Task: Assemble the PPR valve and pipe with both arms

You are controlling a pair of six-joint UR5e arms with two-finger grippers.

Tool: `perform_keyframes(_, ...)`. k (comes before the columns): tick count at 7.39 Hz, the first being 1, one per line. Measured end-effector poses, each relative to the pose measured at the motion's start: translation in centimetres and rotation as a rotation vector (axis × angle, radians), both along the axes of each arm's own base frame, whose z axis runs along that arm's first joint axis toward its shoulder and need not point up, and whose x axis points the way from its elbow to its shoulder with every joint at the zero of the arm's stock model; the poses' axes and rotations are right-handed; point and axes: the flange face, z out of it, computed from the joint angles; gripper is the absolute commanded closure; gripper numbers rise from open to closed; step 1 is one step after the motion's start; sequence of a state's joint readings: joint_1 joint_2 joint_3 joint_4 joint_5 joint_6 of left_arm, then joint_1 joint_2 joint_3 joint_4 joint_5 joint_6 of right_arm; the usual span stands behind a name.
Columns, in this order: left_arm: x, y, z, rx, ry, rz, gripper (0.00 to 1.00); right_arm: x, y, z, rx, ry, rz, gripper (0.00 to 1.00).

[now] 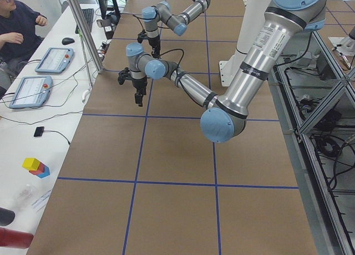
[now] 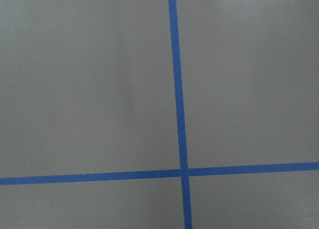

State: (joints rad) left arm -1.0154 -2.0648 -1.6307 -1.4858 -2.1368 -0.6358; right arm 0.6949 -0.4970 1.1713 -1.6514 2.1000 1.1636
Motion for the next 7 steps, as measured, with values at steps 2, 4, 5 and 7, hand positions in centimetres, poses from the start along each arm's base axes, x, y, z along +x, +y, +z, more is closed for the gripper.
perform_keyframes(2, 0.02, 0.01, -0.01, -0.004, 0.001, -0.004, 0.00, -0.04, 0.04, -0.04, -0.002, -0.001, 0.002, 0.00)
perform_keyframes(4, 0.01, 0.00, -0.01, -0.006, 0.001, -0.007, 0.00, -0.17, 0.20, -0.25, 0.000, -0.004, 0.000, 0.00)
perform_keyframes(5, 0.01, 0.00, -0.01, -0.006, 0.001, -0.007, 0.00, -0.15, 0.20, -0.32, 0.000, -0.005, 0.001, 0.00)
perform_keyframes(7, -0.01, 0.00, -0.01, -0.007, 0.001, -0.009, 0.00, 0.08, 0.20, -0.78, 0.003, -0.011, 0.005, 0.00)
